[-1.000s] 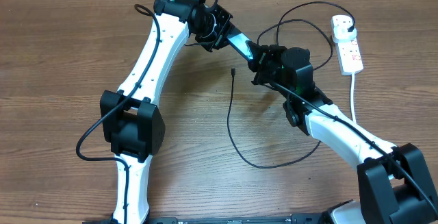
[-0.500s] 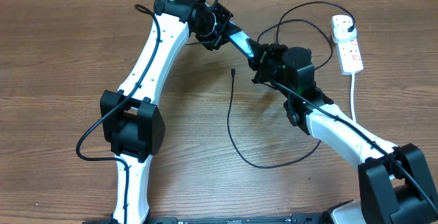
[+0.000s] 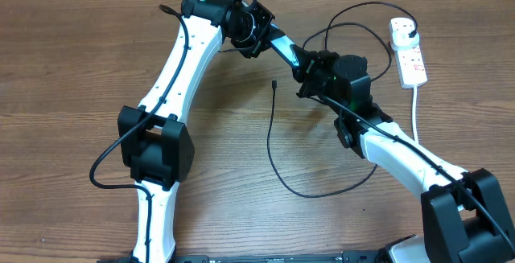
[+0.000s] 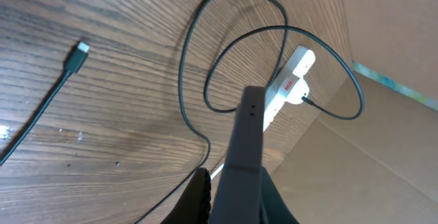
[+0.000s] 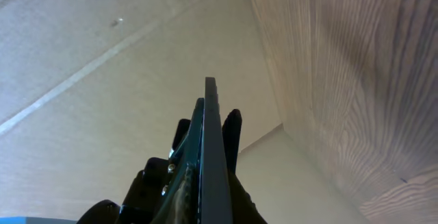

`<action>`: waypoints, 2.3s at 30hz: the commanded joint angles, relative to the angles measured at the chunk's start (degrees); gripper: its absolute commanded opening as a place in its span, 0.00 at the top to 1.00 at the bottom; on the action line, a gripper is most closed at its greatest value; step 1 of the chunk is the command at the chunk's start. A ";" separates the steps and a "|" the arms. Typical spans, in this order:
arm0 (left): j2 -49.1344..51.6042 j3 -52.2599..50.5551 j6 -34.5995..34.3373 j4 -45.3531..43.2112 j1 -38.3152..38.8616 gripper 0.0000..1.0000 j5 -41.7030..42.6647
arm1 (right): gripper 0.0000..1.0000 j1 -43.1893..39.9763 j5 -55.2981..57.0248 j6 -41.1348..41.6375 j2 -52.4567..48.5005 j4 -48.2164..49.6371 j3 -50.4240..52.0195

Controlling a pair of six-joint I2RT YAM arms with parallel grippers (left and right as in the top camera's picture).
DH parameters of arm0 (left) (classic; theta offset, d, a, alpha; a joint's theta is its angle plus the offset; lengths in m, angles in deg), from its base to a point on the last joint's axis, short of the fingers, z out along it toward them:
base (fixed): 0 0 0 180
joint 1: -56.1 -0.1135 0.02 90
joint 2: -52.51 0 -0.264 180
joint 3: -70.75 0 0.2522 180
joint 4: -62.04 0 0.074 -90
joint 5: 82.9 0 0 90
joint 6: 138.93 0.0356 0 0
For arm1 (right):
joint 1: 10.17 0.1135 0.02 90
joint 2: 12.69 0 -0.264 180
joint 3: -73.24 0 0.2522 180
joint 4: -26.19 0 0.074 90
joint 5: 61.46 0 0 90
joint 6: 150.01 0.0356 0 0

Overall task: Plug charger to phone and switch on socket
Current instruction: 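Hold the phone with both grippers, raising its bottom end upward, then open the right gripper and carry the phone leftward with the left gripper, then lower the right gripper onto the cable's USB-C end and close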

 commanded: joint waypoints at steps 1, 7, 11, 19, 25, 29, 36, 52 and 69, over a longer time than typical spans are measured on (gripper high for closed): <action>0.00 0.70 -4.44 0.11 1.22 0.96 -4.31 | 0.93 4.24 -9.84 7.87 1.44 1.25 -0.42; 0.00 0.70 -4.33 0.15 1.22 0.96 -5.92 | 0.83 4.24 -8.31 6.62 1.44 0.66 -0.42; 0.00 0.70 -4.15 0.50 1.11 0.96 -7.52 | 0.79 4.24 -6.38 6.60 1.44 -2.01 -0.42; 0.00 0.70 -3.72 0.96 -0.13 0.96 -8.35 | 0.69 4.24 -0.96 3.23 1.44 -5.81 -0.42; 0.00 0.70 -1.99 1.68 -1.57 0.96 -9.94 | 0.38 4.02 5.77 -4.81 1.44 -6.08 -0.42; 0.00 0.70 -1.09 4.26 -2.80 0.96 -12.26 | 0.16 3.13 9.16 -11.58 1.44 -6.58 -0.42; 0.00 0.70 9.92 5.60 -5.25 0.96 -10.25 | 0.00 0.98 10.69 -27.96 1.44 -10.10 -0.42; 0.00 0.70 59.63 20.33 -15.26 0.96 32.04 | 0.00 0.83 -5.95 -79.84 1.53 -27.52 -0.46; -0.07 0.70 88.72 40.70 -25.86 0.96 34.71 | 0.00 0.83 3.26 -94.01 1.49 -75.19 -33.53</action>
